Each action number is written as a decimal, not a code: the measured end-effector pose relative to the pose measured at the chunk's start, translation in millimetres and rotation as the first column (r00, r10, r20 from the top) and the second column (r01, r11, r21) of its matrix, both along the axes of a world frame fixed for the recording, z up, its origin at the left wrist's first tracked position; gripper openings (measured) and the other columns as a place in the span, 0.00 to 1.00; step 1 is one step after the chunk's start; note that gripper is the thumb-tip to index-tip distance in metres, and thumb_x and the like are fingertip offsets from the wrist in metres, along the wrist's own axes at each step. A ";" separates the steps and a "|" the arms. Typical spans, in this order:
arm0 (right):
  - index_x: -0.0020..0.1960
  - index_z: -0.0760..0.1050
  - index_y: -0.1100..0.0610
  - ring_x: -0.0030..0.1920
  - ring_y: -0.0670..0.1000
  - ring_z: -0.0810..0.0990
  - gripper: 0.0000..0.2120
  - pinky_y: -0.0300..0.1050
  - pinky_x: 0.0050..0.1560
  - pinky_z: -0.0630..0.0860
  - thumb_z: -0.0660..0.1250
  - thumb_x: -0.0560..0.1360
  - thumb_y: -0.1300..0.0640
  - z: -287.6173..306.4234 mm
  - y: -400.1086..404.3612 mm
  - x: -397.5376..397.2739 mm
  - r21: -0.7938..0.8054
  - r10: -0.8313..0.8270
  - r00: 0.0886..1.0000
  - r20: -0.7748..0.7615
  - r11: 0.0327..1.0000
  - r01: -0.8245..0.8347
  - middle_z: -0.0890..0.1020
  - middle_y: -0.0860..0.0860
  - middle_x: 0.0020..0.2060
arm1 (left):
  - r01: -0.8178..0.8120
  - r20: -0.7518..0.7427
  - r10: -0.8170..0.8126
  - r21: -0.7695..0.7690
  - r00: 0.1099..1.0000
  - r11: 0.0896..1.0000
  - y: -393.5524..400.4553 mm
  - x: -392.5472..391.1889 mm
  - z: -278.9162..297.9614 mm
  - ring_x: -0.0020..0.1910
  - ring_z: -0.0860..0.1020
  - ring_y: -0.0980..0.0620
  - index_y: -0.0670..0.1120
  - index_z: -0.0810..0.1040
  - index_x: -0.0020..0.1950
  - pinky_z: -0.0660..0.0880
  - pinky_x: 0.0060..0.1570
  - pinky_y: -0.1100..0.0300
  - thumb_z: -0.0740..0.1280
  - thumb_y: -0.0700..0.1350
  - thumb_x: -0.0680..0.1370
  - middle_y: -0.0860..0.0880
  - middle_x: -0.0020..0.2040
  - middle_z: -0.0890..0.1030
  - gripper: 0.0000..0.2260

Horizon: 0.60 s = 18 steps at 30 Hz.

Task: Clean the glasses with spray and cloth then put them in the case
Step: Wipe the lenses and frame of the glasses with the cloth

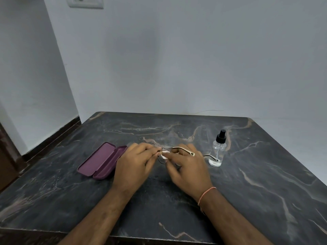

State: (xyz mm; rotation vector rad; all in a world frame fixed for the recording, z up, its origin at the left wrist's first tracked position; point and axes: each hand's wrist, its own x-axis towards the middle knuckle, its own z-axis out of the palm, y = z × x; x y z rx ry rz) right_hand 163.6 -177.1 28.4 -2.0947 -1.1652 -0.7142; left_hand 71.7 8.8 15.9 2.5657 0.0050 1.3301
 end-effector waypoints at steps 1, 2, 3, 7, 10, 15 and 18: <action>0.57 0.86 0.40 0.49 0.51 0.77 0.11 0.54 0.45 0.76 0.71 0.77 0.50 0.6 -0.2 -0.7 -0.014 0.015 1.000 -0.026 1.000 -0.015 0.81 0.40 0.47 | -0.003 0.001 0.003 -0.009 1.000 1.000 0.7 0.1 0.1 0.46 0.80 0.53 0.51 0.90 0.61 0.80 0.43 0.56 0.73 0.49 0.83 0.57 0.51 0.86 0.09; 0.57 0.86 0.40 0.48 0.50 0.76 0.11 0.53 0.45 0.75 0.70 0.77 0.50 1.0 -0.9 -1.5 -0.024 0.034 0.998 -0.047 0.999 -0.035 0.81 0.39 0.46 | -0.008 -0.001 0.008 -0.015 1.000 1.000 1.5 0.6 -0.2 0.47 0.80 0.53 0.51 0.90 0.61 0.80 0.43 0.56 0.74 0.49 0.83 0.57 0.51 0.86 0.09; 0.56 0.86 0.39 0.47 0.50 0.75 0.11 0.53 0.45 0.75 0.70 0.76 0.49 0.8 -1.7 -2.0 -0.033 0.052 0.997 -0.061 0.998 -0.054 0.80 0.39 0.45 | -0.016 -0.004 0.016 -0.021 1.000 1.000 2.5 1.2 -0.7 0.47 0.80 0.53 0.51 0.90 0.61 0.81 0.44 0.55 0.74 0.48 0.83 0.57 0.52 0.87 0.09; 0.50 0.88 0.40 0.46 0.50 0.75 0.10 0.53 0.45 0.74 0.70 0.74 0.47 0.6 -3.6 -3.9 -0.061 -0.005 0.999 -0.045 0.998 0.003 0.82 0.40 0.42 | -0.018 -0.015 0.017 -0.038 1.000 0.999 3.6 1.8 -1.4 0.48 0.81 0.53 0.51 0.90 0.60 0.81 0.44 0.53 0.76 0.48 0.82 0.57 0.52 0.87 0.08; 0.50 0.88 0.41 0.47 0.52 0.77 0.10 0.52 0.43 0.75 0.69 0.75 0.47 1.7 -1.8 -2.6 -0.082 -0.109 0.994 -0.009 0.991 0.108 0.82 0.41 0.42 | 0.003 -0.015 -0.003 -0.025 1.000 1.000 1.5 0.9 -0.9 0.47 0.80 0.54 0.51 0.90 0.60 0.81 0.43 0.55 0.76 0.48 0.82 0.58 0.51 0.87 0.08; 0.56 0.87 0.45 0.44 0.52 0.79 0.11 0.54 0.42 0.77 0.69 0.77 0.54 -0.9 2.1 1.5 -0.026 0.033 0.998 -0.056 0.999 -0.034 0.80 0.43 0.43 | 0.028 -0.023 -0.027 0.033 0.999 0.999 -0.2 0.9 -0.3 0.45 0.79 0.53 0.51 0.90 0.61 0.79 0.38 0.58 0.74 0.50 0.83 0.58 0.50 0.85 0.09; 0.53 0.89 0.46 0.42 0.51 0.79 0.11 0.51 0.41 0.76 0.71 0.75 0.54 0.9 1.1 -0.2 0.023 0.091 0.993 -0.081 0.996 -0.090 0.79 0.43 0.40 | 0.023 -0.013 -0.023 0.025 1.000 0.999 1.6 0.6 -0.6 0.46 0.79 0.53 0.50 0.89 0.61 0.79 0.41 0.58 0.73 0.51 0.84 0.57 0.51 0.86 0.09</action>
